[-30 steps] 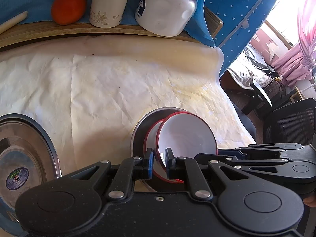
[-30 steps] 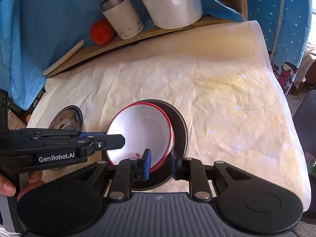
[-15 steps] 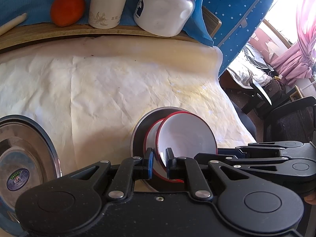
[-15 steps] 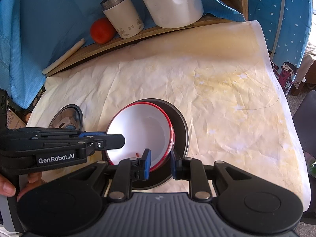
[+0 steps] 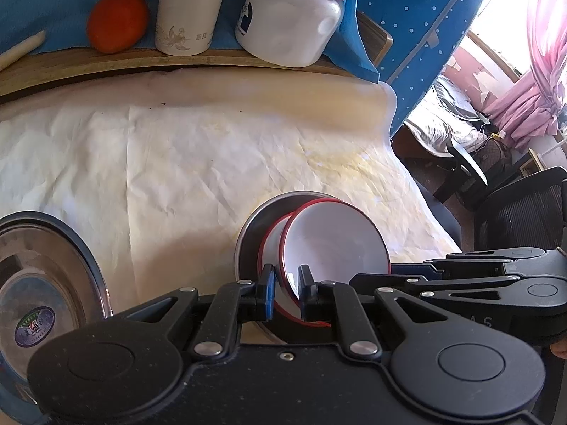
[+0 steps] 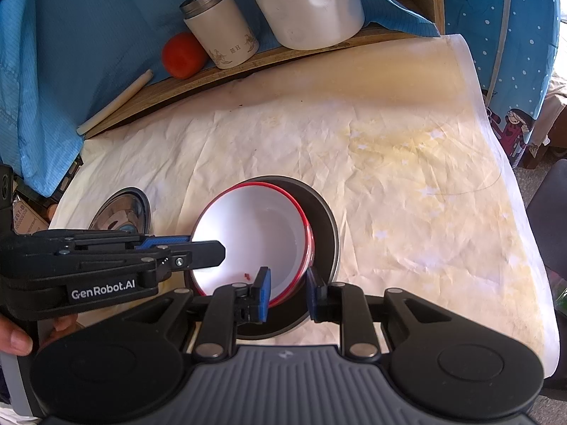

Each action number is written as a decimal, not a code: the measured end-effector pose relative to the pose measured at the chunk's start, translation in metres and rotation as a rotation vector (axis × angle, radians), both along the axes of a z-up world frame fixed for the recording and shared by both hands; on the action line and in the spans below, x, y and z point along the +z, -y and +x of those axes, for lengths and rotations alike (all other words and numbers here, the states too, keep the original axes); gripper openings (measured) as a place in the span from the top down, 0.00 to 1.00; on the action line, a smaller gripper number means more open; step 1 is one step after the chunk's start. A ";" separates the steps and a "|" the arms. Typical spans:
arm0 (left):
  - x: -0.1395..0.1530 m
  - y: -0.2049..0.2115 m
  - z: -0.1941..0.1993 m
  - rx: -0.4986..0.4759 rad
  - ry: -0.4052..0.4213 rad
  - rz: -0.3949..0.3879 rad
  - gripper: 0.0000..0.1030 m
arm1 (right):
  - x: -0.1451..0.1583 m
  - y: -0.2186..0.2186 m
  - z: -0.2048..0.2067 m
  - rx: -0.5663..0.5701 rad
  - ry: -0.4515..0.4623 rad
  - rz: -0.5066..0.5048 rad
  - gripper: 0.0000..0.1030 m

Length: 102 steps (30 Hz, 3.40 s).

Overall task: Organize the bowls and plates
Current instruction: 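Lower the second white bowl into the nested bowls with both grippers, then open both grippers to release the white bowl and withdraw, then grasp the stainless bowl rim with the left gripper while right grips it too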

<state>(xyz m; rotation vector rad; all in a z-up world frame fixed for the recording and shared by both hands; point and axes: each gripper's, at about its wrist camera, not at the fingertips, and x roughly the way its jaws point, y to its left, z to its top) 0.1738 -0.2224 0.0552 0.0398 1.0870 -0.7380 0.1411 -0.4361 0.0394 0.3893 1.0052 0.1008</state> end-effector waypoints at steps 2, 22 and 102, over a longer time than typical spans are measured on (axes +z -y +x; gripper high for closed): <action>0.001 0.000 -0.001 -0.005 0.009 0.002 0.86 | 0.000 0.000 0.000 0.000 0.000 0.001 0.77; -0.007 -0.009 -0.007 -0.018 0.063 -0.014 0.78 | 0.003 -0.001 -0.005 -0.017 0.013 -0.010 0.75; -0.020 -0.004 0.068 -0.043 -0.037 0.266 0.01 | -0.006 0.028 0.028 -0.056 -0.259 -0.243 0.00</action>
